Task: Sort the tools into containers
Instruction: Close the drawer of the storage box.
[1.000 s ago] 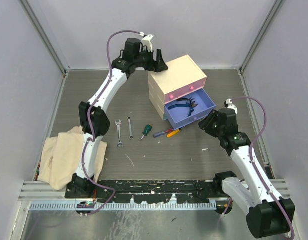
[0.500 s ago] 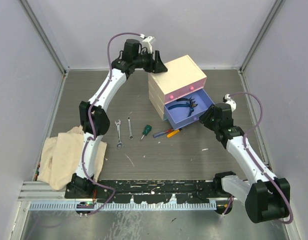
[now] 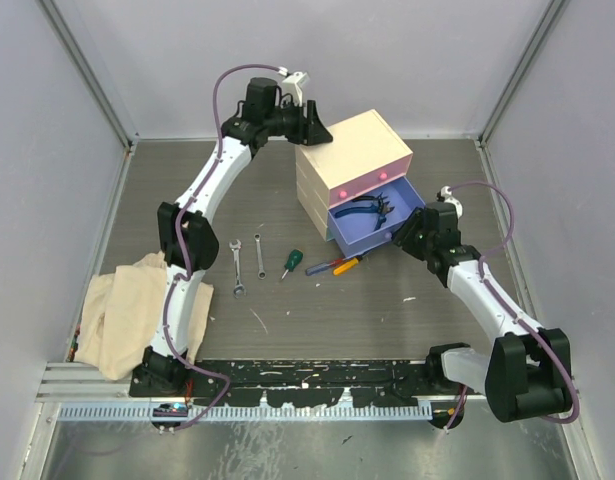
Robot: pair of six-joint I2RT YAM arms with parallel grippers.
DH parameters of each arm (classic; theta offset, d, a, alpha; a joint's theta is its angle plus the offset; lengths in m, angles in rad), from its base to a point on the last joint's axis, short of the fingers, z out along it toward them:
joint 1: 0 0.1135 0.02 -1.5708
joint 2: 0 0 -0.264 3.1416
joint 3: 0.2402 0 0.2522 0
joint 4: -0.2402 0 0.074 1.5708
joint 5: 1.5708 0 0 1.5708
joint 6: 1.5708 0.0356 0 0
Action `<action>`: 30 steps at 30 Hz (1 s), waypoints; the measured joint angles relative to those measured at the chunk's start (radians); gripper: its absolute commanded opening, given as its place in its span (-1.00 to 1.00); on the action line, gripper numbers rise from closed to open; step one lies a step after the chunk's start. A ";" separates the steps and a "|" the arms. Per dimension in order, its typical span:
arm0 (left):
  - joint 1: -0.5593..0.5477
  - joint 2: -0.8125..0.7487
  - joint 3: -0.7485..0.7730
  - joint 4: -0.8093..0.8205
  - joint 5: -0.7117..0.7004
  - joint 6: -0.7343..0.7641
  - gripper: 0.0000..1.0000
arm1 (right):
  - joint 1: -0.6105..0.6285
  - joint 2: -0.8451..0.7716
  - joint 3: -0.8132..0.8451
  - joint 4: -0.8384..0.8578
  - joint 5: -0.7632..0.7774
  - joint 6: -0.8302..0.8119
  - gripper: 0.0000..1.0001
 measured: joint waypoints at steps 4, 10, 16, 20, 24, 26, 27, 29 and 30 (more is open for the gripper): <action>0.000 0.000 0.000 0.004 -0.001 0.002 -0.02 | -0.001 0.005 0.001 0.015 -0.038 0.002 -0.06; 0.000 0.000 0.000 0.007 -0.006 0.008 -0.05 | -0.006 0.040 0.002 0.029 -0.069 0.007 -0.05; -0.003 0.000 0.000 0.014 -0.009 0.026 -0.06 | -0.005 0.086 0.037 0.039 -0.044 0.016 -0.03; -0.004 0.000 0.000 0.014 -0.009 0.033 -0.06 | -0.005 0.102 0.103 0.055 0.020 0.006 -0.01; -0.005 0.000 0.000 0.015 -0.009 0.043 -0.07 | -0.006 0.103 0.143 0.072 0.064 -0.011 -0.01; -0.005 0.000 0.000 0.015 -0.009 0.047 -0.07 | -0.006 0.114 0.148 0.086 0.062 -0.011 -0.01; -0.005 0.000 0.000 0.016 -0.009 0.048 -0.07 | -0.006 0.127 0.151 0.095 0.055 -0.011 -0.01; -0.005 0.000 0.000 0.016 -0.009 0.050 -0.08 | -0.006 0.156 0.153 0.104 0.046 -0.008 -0.01; -0.005 0.000 0.000 0.018 -0.009 0.050 -0.08 | -0.006 0.171 0.153 0.104 0.043 -0.006 -0.01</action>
